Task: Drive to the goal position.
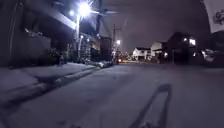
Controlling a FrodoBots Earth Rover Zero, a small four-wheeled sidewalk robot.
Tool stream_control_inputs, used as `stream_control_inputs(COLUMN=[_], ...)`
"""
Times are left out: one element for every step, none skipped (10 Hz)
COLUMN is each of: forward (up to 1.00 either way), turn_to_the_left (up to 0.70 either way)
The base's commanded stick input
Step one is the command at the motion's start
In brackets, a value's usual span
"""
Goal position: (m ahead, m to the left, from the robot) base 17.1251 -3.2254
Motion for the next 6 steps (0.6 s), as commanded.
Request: stream_control_inputs(forward=[0.0, 0.0, 0.0, 0.0, 0.45, 0.69], turn_to_the_left=[0.0, 0.0, 0.0, 0.0, 0.0, 0.0])
